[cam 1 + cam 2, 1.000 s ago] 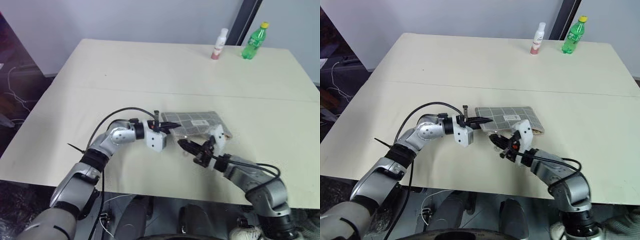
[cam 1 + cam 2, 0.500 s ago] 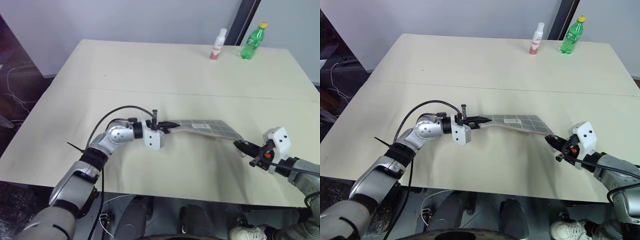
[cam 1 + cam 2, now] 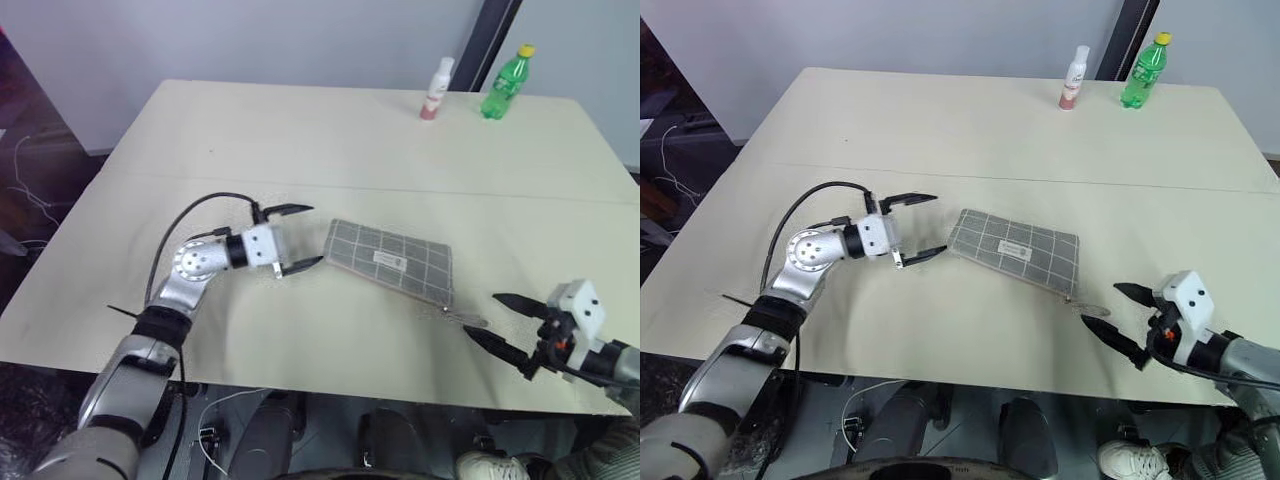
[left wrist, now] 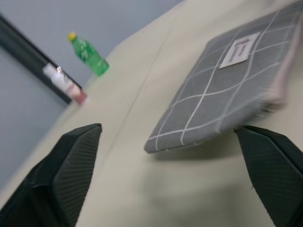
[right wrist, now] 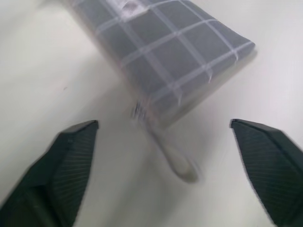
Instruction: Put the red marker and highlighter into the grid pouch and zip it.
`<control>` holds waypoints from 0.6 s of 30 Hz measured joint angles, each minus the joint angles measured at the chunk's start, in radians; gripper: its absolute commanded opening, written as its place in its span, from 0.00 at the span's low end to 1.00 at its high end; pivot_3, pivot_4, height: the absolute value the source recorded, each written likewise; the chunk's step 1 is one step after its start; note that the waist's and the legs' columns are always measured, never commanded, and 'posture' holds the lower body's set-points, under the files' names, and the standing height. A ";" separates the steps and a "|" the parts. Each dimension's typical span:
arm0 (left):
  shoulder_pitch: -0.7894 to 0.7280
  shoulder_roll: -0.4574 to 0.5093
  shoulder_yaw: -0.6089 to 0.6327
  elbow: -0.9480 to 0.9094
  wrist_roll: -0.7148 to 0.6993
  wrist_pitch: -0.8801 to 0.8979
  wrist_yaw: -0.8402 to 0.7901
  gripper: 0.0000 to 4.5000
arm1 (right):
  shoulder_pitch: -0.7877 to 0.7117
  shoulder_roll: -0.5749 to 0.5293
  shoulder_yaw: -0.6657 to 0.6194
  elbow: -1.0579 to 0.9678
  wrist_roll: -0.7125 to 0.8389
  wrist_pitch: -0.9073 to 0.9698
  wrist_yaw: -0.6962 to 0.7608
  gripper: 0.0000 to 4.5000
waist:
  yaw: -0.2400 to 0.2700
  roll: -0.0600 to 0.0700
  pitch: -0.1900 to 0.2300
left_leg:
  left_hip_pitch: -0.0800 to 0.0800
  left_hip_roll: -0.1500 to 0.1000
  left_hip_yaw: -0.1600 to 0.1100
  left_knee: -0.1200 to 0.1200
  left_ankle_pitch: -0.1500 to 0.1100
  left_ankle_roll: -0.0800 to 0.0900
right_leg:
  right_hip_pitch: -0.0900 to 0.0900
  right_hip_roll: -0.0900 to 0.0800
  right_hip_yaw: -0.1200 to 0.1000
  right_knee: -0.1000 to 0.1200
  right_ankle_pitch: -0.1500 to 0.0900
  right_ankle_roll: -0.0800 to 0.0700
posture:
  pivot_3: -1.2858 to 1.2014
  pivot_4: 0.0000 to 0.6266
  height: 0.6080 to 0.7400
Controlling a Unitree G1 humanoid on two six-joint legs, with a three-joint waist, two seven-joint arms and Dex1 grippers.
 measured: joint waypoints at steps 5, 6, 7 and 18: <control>0.116 0.046 0.137 -0.171 -0.194 0.325 -0.006 0.99 | 0.041 0.000 -0.076 -0.050 0.053 0.002 0.043 1.00 | -0.004 0.000 0.000 | 0.001 0.001 0.000 0.001 0.000 0.000 | 0.001 0.000 0.001 0.000 -0.002 -0.003 | 0.52 0.24 1.00; 0.129 0.050 0.159 -0.192 -0.209 0.367 0.002 0.99 | 0.040 0.009 -0.078 -0.058 0.053 -0.008 0.042 1.00 | -0.001 -0.001 0.000 | 0.001 0.001 0.000 0.001 0.000 0.000 | 0.002 0.000 0.001 -0.001 -0.002 -0.004 | 0.52 0.24 1.00; 0.139 0.055 0.177 -0.203 -0.219 0.402 0.015 0.99 | 0.041 0.022 -0.077 -0.064 0.052 -0.020 0.043 1.00 | 0.001 -0.001 0.000 | 0.001 0.001 0.000 0.001 0.000 0.000 | 0.002 0.000 0.001 -0.001 -0.002 -0.004 | 0.52 0.24 1.00; 0.151 0.071 0.307 -0.152 -0.218 0.515 0.040 0.99 | 0.063 0.087 -0.075 -0.002 -0.048 -0.247 0.099 1.00 | 0.004 -0.001 0.000 | 0.000 0.000 0.001 -0.001 0.000 -0.001 | 0.001 -0.001 0.003 -0.002 -0.002 -0.004 | 0.52 0.24 1.00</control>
